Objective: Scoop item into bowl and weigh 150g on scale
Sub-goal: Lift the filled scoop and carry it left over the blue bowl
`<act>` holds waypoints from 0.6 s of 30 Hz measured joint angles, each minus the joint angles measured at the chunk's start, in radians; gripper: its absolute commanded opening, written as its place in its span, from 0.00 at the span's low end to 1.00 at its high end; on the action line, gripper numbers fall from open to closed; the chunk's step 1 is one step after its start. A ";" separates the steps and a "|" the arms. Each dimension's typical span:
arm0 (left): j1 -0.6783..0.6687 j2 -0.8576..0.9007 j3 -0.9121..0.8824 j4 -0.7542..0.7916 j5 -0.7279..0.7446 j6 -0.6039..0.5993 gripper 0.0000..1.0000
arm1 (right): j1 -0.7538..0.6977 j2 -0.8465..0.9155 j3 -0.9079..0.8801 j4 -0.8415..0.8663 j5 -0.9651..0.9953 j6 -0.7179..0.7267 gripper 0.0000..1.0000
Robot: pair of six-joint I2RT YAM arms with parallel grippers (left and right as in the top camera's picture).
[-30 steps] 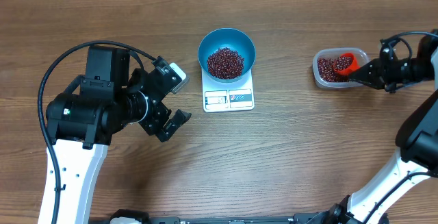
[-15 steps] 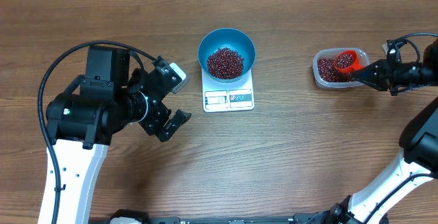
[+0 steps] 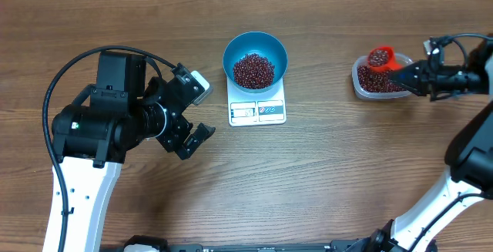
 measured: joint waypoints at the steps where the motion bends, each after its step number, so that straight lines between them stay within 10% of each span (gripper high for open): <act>1: 0.000 0.000 0.000 0.000 0.000 0.000 1.00 | 0.014 0.000 0.000 0.000 -0.010 -0.001 0.04; 18: 0.000 0.000 0.000 0.000 0.000 0.000 1.00 | 0.298 0.000 0.000 0.062 -0.156 -0.004 0.04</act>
